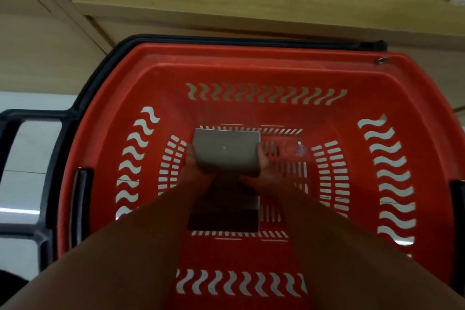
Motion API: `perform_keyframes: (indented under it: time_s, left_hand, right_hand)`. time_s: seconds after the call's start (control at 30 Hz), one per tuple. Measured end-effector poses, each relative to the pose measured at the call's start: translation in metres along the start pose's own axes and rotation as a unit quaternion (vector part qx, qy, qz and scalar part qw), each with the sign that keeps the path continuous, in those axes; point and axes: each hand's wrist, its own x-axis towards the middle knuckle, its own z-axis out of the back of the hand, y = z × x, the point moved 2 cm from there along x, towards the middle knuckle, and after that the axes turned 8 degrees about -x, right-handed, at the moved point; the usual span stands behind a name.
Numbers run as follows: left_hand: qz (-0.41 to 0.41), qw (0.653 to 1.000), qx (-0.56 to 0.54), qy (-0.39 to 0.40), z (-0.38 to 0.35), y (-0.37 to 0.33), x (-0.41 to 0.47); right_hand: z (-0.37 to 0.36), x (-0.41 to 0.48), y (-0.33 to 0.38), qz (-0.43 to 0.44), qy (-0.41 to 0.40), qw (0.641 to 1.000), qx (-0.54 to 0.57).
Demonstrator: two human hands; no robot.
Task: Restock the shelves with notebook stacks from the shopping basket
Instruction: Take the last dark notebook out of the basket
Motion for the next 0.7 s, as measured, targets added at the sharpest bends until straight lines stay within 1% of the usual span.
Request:
perform_keyframes:
  time_s: [0.1, 0.17, 0.2, 0.27, 0.37, 0.5, 0.63, 0.7]
  left_hand:
    - [-0.015, 0.999, -0.028, 0.006, -0.004, 0.046, 0.025]
    - [-0.024, 0.999, -0.032, 0.021, -0.002, 0.055, 0.026]
    - [-0.029, 0.998, -0.039, 0.031, 0.001, 0.05, 0.022]
    - [-0.041, 0.998, -0.05, 0.021, 0.006, 0.019, 0.003]
    - [-0.058, 0.997, -0.05, 0.032, 0.007, 0.016, 0.001]
    - [-0.036, 0.998, -0.053, 0.025, 0.009, 0.011, -0.005]
    - [-0.02, 0.997, -0.06, 0.044, 0.008, 0.001, -0.01]
    - [0.007, 0.998, -0.056, 0.033, 0.004, -0.001, -0.012]
  right_hand:
    - [-0.012, 0.002, 0.001, 0.012, -0.02, 0.999, 0.036]
    - [-0.019, 0.008, -0.004, 0.011, -0.042, 0.998, 0.036]
    - [-0.024, 0.014, -0.009, 0.014, -0.048, 0.998, 0.038]
    - [-0.026, 0.016, -0.01, 0.019, -0.052, 0.997, 0.052]
    - [-0.024, 0.016, -0.011, 0.011, -0.064, 0.996, 0.068]
    - [-0.019, 0.017, -0.012, -0.001, -0.065, 0.996, 0.068]
    - [-0.018, 0.018, -0.02, -0.006, -0.078, 0.995, 0.066]
    - [-0.018, 0.017, -0.02, -0.014, -0.076, 0.994, 0.074]
